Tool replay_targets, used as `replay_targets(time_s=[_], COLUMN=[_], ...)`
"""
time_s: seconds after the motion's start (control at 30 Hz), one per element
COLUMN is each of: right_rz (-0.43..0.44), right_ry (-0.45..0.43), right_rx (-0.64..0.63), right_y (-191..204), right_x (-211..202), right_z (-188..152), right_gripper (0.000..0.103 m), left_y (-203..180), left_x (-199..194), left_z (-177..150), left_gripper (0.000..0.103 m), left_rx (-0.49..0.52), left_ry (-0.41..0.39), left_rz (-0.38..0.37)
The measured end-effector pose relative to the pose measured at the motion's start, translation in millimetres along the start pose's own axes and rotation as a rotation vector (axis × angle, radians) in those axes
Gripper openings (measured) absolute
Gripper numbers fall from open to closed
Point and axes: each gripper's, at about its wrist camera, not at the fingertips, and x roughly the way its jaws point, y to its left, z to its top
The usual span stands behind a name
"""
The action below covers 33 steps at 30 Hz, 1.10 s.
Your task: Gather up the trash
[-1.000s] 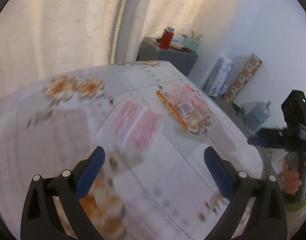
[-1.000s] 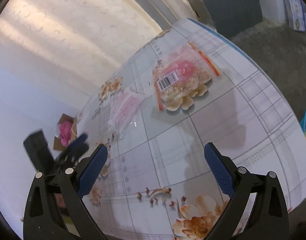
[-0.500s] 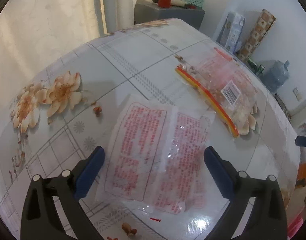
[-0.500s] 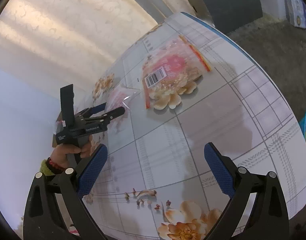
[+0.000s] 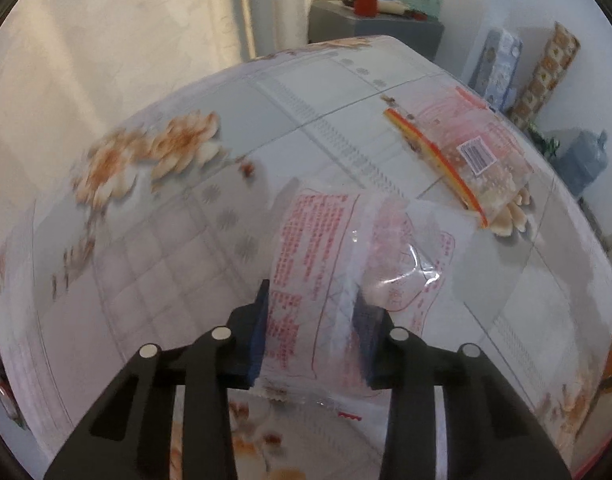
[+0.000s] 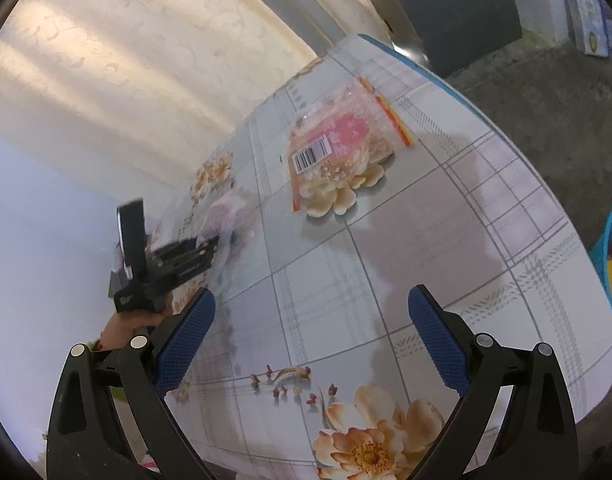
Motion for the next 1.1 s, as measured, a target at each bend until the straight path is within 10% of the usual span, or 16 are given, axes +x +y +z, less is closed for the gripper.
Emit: replay_targets(time_s=[0.37,0.7,1.1], right_rz=[-0.148,-0.359,-0.417], right_ry=[-0.046,0.022,0.13], right_rx=[-0.186,-0.23,-0.452], right_y=[36,35,53], right_x=[30,146,160], right_z=[56,133,85], right_gripper=[0.093,0.047,0.027], left_y=[35,36,41], left_x=[-45,-64,-69], left_z=[-90,-133,-143], left_gripper=[0.025,0.024,0.023], left_rx=[-0.165,-0.255,-0.288], left_ry=[-0.073,-0.139,-0.159], left_rz=[-0.056,-0.072,-0.101])
